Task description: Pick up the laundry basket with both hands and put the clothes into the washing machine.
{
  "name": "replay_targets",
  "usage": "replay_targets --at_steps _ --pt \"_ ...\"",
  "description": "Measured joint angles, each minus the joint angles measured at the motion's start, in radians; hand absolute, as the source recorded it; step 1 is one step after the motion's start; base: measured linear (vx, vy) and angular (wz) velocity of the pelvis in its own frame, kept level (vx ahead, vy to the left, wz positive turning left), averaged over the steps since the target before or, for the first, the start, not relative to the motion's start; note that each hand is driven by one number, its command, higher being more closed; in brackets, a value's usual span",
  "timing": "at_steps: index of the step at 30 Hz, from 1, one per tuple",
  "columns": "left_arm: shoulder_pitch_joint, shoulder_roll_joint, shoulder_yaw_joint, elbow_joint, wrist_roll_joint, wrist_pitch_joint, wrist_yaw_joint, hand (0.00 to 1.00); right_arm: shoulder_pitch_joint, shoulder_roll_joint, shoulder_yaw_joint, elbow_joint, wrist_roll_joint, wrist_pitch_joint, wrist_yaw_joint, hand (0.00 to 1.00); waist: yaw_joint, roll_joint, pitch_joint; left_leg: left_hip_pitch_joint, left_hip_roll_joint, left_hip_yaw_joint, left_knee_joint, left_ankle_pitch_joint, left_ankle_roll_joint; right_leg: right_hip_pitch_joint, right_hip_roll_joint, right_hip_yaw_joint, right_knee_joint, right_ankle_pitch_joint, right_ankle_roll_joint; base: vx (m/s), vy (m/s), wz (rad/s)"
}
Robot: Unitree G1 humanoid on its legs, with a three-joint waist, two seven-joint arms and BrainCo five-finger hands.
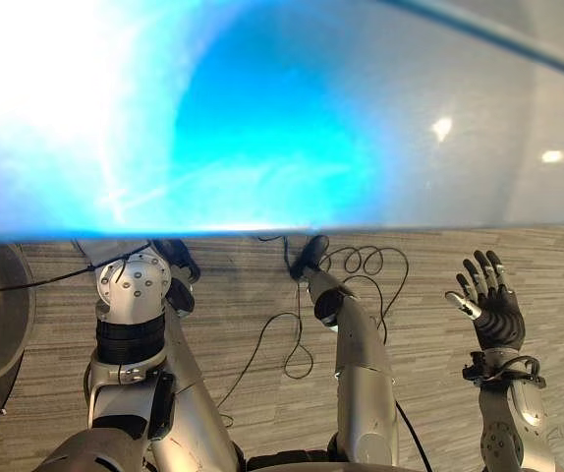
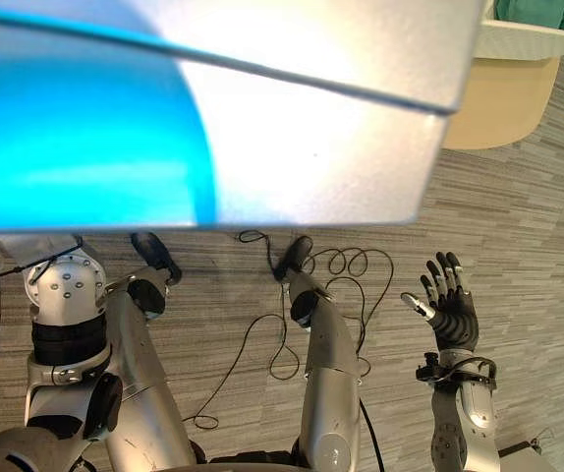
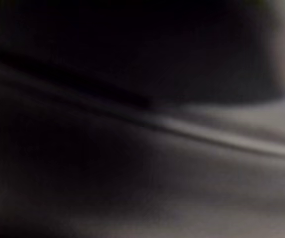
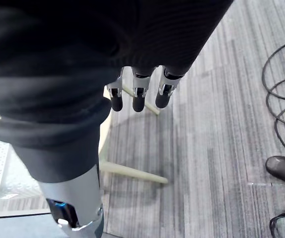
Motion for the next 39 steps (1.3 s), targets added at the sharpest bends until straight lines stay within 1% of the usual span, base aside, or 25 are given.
replay_targets --at_steps 1,2,3,4,5,6,7,8,9,10,11,12,15,16,18,19,20,21,22,24,26,29,32,36,39 --pt "-0.037 0.043 -0.024 0.094 0.023 -0.004 -0.042 0.0 -0.004 -0.03 -0.003 0.005 -0.001 0.004 0.0 0.0 0.02 0.0 0.0 0.014 0.004 0.012 -0.003 0.0 0.0 0.001 0.001 0.012 0.0 0.0 0.0 -0.04 0.007 -0.13" --pt "-0.087 0.083 -0.042 0.227 0.055 0.014 -0.111 0.0 -0.031 -0.064 -0.009 0.02 -0.002 0.017 0.001 0.0 0.043 0.0 -0.003 0.027 0.011 0.014 -0.003 0.0 0.0 0.009 0.006 0.018 -0.002 0.002 -0.002 -0.06 0.004 -0.11" --pt "-0.119 0.091 -0.041 0.288 0.086 0.046 -0.149 0.0 -0.055 -0.075 -0.015 0.026 -0.002 0.032 0.002 0.0 0.049 -0.001 -0.005 0.033 0.012 0.014 -0.01 0.0 -0.001 0.012 0.008 0.016 -0.003 0.003 -0.004 -0.08 -0.004 0.0" --pt "-0.175 0.086 -0.04 0.374 0.129 0.096 -0.187 0.0 -0.093 -0.075 -0.033 0.03 -0.003 0.048 0.002 0.0 0.059 -0.001 -0.006 0.042 0.011 0.017 -0.028 0.003 -0.008 0.019 0.01 0.014 -0.008 0.007 -0.011 -0.13 -0.021 0.16" --pt "-0.263 0.07 -0.034 0.493 0.229 0.155 -0.21 0.0 -0.149 -0.067 -0.049 0.037 -0.003 0.063 0.004 0.0 0.073 -0.003 -0.007 0.053 0.011 0.023 -0.057 0.009 -0.026 0.03 0.02 0.012 -0.047 0.016 -0.009 -0.21 -0.035 0.31" --pt "-0.323 0.067 -0.019 0.576 0.35 0.204 -0.207 0.0 -0.19 -0.055 -0.053 0.043 -0.009 0.077 0.005 0.0 0.072 -0.004 -0.01 0.063 0.009 0.043 -0.097 0.021 -0.044 0.043 0.022 0.002 -0.084 0.028 0.004 -0.22 -0.042 0.5" --pt "-0.37 0.069 -0.009 0.659 0.552 0.262 -0.182 0.0 -0.212 -0.037 -0.054 0.05 -0.02 0.077 0.005 0.0 0.064 -0.006 -0.027 0.064 0.002 0.072 -0.128 0.034 -0.069 0.04 0.017 -0.005 -0.114 0.035 0.008 -0.27 -0.044 0.58" --pt "-0.402 0.113 -0.01 0.78 0.972 0.346 -0.126 0.0 -0.245 -0.006 -0.047 0.058 -0.033 0.075 0.005 0.0 0.046 -0.011 -0.042 0.045 -0.004 0.032 -0.04 0.032 -0.076 0.035 0.011 -0.002 -0.13 0.046 0.018 -0.2 -0.012 0.02" --pt "-0.403 0.176 -0.019 0.852 1.211 0.397 -0.11 0.0 -0.264 0.021 -0.046 0.047 -0.038 0.071 0.003 0.0 0.038 -0.003 -0.052 0.09 -0.015 -0.03 -0.036 -0.034 -0.047 0.032 0.02 -0.015 -0.144 0.047 0.038 -0.18 0.016 -0.32" --pt "-0.409 0.202 -0.032 0.877 1.316 0.42 -0.111 0.0 -0.265 0.037 -0.045 0.041 -0.038 0.065 0.0 0.0 0.032 -0.01 -0.055 0.082 -0.012 -0.018 -0.049 -0.015 -0.049 0.016 0.016 -0.009 -0.135 0.057 0.027 -0.08 0.044 -0.61" --pt "-0.389 0.233 -0.055 0.905 1.493 0.434 -0.124 0.0 -0.254 0.047 -0.045 0.042 -0.038 0.061 -0.001 0.0 0.012 -0.01 -0.056 0.083 -0.013 0.008 -0.071 0.003 -0.028 0.002 0.01 0.029 -0.094 0.063 0.018 -0.05 0.043 -0.32" --pt "-0.341 0.242 -0.057 0.931 1.646 0.435 -0.155 0.0 -0.231 0.05 -0.046 0.045 -0.037 0.062 -0.003 0.0 0.009 -0.01 -0.057 0.093 -0.007 0.018 -0.068 0.008 -0.032 0.026 0.01 0.054 -0.094 0.058 0.024 -0.04 0.031 -0.41" --pt "-0.167 0.221 -0.037 1.016 1.816 0.431 -0.203 0.0 -0.191 0.079 -0.04 0.045 -0.037 0.062 0.0 0.0 0.008 -0.009 -0.056 0.167 0.02 0.048 -0.101 0.021 -0.052 0.049 0.03 0.07 -0.086 0.044 0.017 -0.06 -0.031 -0.34" --pt "-0.133 0.216 -0.036 1.036 1.829 0.424 -0.219 0.0 -0.177 0.084 -0.039 0.044 -0.038 0.063 0.002 0.0 0.008 -0.006 -0.058 0.186 0.022 0.049 -0.113 0.026 -0.06 0.059 0.035 0.069 -0.089 0.037 0.019 -0.07 -0.13 -0.04" --pt "-0.031 0.153 0.03 1.1 1.818 0.418 -0.263 0.0 -0.14 0.085 -0.037 0.044 -0.04 0.063 0.006 0.0 0.009 -0.005 -0.06 0.252 0.022 0.056 -0.162 0.04 -0.083 0.106 0.049 0.066 -0.104 0.02 0.021 -0.03 -0.13 0.0" --pt "0.039 0.087 0.121 1.151 1.765 0.419 -0.28 0.0 -0.121 0.085 -0.037 0.043 -0.043 0.065 0.006 0.0 0.008 -0.001 -0.073 0.288 0.021 0.056 -0.191 0.05 -0.098 0.135 0.061 0.062 -0.119 0.014 0.024 0.01 -0.096 -0.02" --pt "0.105 0.027 0.183 1.196 1.644 0.422 -0.294 0.0 -0.103 0.085 -0.039 0.043 -0.058 0.073 0.006 0.0 0.007 0.005 -0.095 0.318 0.017 0.057 -0.218 0.06 -0.11 0.157 0.07 0.059 -0.126 0.011 0.022 0.02 -0.084 0.01" --pt "0.136 -0.002 0.192 1.21 1.58 0.424 -0.302 0.0 -0.093 0.085 -0.04 0.043 -0.069 0.078 0.006 0.0 0.008 0.01 -0.102 0.336 0.012 0.057 -0.231 0.069 -0.112 0.173 0.071 0.055 -0.128 0.009 0.021 0.06 -0.063 0.19" --pt "0.212 -0.066 0.19 1.228 1.451 0.424 -0.309 0.0 -0.075 0.094 -0.039 0.044 -0.088 0.086 0.005 0.0 0.011 0.023 -0.113 0.387 0.003 0.058 -0.262 0.089 -0.119 0.215 0.067 0.048 -0.119 0.0 0.008 0.06 -0.029 0.26" --pt "0.284 -0.125 0.173 1.229 1.391 0.42 -0.31 0.0 -0.067 0.113 -0.035 0.045 -0.117 0.097 0.004 0.0 0.013 0.03 -0.133 0.44 -0.019 0.062 -0.289 0.108 -0.117 0.252 0.049 0.044 -0.1 -0.009 -0.01 0.07 0.002 0.39" --pt "0.389 -0.188 0.105 1.222 1.389 0.403 -0.293 0.0 -0.037 0.13 -0.008 0.063 -0.143 0.098 0.006 0.0 0.02 0.055 -0.196 0.498 -0.045 0.068 -0.314 0.113 -0.115 0.298 0.027 0.049 -0.08 -0.019 -0.025 0.12 0.044 0.42" --pt "0.468 -0.219 0.051 1.214 1.438 0.377 -0.272 0.0 -0.038 0.161 0.018 0.122 -0.161 0.099 0.015 0.0 0.047 0.084 -0.225 0.589 -0.064 0.085 -0.341 0.113 -0.114 0.379 0.009 0.048 -0.09 -0.028 -0.013 0.13 0.061 0.16" --pt "0.555 -0.232 0.009 1.215 1.49 0.352 -0.274 0.0 -0.037 0.189 0.046 0.174 -0.196 0.106 0.014 0.0 0.051 0.121 -0.26 0.665 -0.08 0.104 -0.359 0.094 -0.113 0.443 -0.008 0.052 -0.093 -0.046 0.007 0.04 0.028 0.06" --pt "0.609 -0.244 -0.017 1.218 1.448 0.332 -0.278 0.0 -0.018 0.205 0.046 0.25 -0.197 0.116 -0.009 0.0 0.063 0.146 -0.294 0.762 -0.112 0.122 -0.4 0.086 -0.119 0.52 -0.033 0.047 -0.104 -0.068 0.034 0.01 0.007 0.06" --pt "0.654 -0.257 -0.017 1.209 1.386 0.322 -0.278 0.0 0.003 0.226 0.046 0.267 -0.198 0.117 -0.03 0.0 0.063 0.152 -0.324 0.806 -0.131 0.125 -0.437 0.085 -0.121 0.559 -0.045 0.038 -0.116 -0.071 0.039 0.03 -0.016 0.1"
